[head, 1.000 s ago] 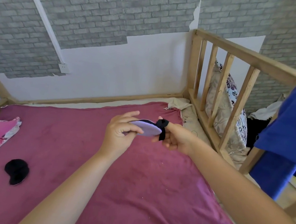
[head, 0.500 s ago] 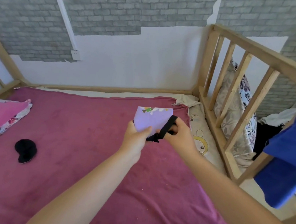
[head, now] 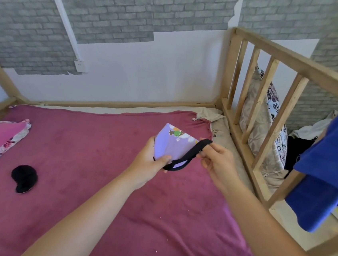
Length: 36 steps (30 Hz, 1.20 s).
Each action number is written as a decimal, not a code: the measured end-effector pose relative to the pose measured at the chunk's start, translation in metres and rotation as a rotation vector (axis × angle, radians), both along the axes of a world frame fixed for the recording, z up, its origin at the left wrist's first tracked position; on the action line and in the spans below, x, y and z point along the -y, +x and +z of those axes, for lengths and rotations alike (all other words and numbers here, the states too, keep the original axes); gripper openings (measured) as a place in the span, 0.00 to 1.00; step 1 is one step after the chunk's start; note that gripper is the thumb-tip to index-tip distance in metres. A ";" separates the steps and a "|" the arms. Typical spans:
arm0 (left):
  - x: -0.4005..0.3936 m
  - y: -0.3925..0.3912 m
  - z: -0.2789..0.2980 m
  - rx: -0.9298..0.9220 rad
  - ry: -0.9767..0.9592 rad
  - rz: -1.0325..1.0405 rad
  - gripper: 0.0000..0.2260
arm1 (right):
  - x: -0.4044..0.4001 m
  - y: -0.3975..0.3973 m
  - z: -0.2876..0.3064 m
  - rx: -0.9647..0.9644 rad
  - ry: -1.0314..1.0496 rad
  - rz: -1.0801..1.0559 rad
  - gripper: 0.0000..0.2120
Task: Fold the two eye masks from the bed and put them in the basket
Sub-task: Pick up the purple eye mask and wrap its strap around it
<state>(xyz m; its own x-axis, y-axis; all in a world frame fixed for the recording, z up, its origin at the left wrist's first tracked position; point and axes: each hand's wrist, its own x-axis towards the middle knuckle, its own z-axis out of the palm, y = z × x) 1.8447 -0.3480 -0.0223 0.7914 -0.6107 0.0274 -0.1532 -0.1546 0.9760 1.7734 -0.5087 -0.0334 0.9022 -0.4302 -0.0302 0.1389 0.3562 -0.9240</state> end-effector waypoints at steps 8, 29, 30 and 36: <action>-0.013 0.008 0.007 -0.022 0.164 -0.306 0.25 | 0.014 0.007 0.011 -0.199 -0.417 0.327 0.10; -0.010 -0.020 -0.012 -0.067 -0.307 0.486 0.19 | -0.052 0.007 -0.019 -0.173 0.102 0.203 0.12; -0.010 -0.023 -0.013 -0.075 -0.297 0.449 0.19 | -0.052 0.007 -0.017 -0.161 0.117 0.177 0.12; -0.019 -0.031 -0.018 -0.169 -0.098 0.272 0.13 | -0.038 0.002 0.001 -0.176 -0.408 0.033 0.10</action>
<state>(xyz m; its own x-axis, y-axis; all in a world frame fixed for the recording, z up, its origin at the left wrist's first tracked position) 1.8141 -0.3289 -0.0407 0.9233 -0.3776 -0.0695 0.0459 -0.0713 0.9964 1.7753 -0.4710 -0.0323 0.9121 -0.4096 -0.0188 -0.0388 -0.0405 -0.9984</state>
